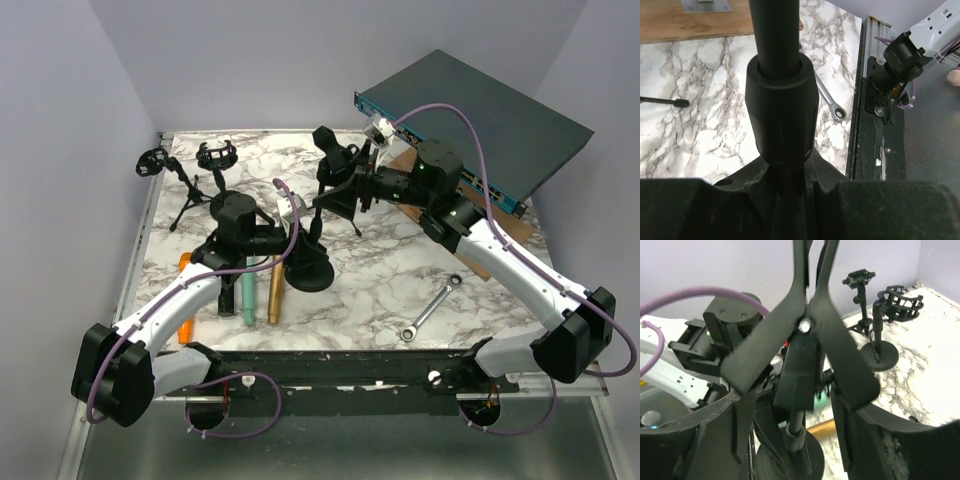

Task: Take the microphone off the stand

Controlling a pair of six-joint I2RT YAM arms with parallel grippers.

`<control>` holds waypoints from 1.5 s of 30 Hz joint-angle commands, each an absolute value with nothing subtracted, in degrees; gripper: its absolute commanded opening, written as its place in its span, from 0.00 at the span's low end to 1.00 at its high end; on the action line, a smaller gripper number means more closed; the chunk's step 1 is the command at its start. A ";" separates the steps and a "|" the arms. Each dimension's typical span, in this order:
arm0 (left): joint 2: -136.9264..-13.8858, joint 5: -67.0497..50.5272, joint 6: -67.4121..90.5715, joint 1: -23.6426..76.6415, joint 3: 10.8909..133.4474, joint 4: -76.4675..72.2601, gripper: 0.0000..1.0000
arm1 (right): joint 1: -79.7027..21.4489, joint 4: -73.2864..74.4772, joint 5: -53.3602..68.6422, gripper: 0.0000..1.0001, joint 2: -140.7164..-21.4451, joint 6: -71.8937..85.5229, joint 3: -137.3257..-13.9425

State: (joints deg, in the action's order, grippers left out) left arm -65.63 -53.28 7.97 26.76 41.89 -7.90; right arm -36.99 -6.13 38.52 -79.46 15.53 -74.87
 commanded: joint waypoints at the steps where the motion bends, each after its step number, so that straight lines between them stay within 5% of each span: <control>1: -62.93 -54.05 6.68 26.62 45.27 -6.28 0.00 | -36.63 -9.98 36.05 0.71 -77.60 14.43 -68.60; 10: -64.42 -50.59 7.15 26.63 47.32 -4.83 0.00 | -37.14 -14.99 38.58 0.75 -80.75 17.53 -62.98; 17: -65.38 -49.33 6.86 26.59 48.25 -4.20 0.00 | -38.09 -16.24 39.84 0.63 -82.98 18.52 -63.02; 25: -64.99 -51.22 6.50 26.58 47.75 -5.18 0.00 | -38.50 -18.19 42.11 0.03 -83.94 17.88 -62.49; 27: -64.69 -54.73 5.51 26.39 47.32 -6.15 0.00 | -38.47 -18.19 43.85 0.01 -83.04 15.61 -62.23; 36: -64.14 -75.49 5.36 23.13 46.85 -9.35 0.00 | -38.23 4.78 65.57 0.01 -80.27 -13.12 -69.23; 37: -63.91 -75.42 4.92 23.12 46.85 -9.17 0.00 | -38.23 7.30 66.81 0.05 -80.61 -14.61 -70.63; 40: -63.63 -73.50 4.33 23.09 47.27 -8.41 0.00 | -38.18 11.43 66.25 0.43 -81.64 -14.41 -73.09; 42: -63.85 -70.91 4.34 23.12 48.12 -7.18 0.00 | -38.22 7.92 61.78 0.59 -81.08 -9.71 -72.51; 45: -63.85 -65.42 4.39 23.20 48.85 -6.24 0.00 | -38.21 0.81 52.13 0.67 -79.43 -2.28 -70.37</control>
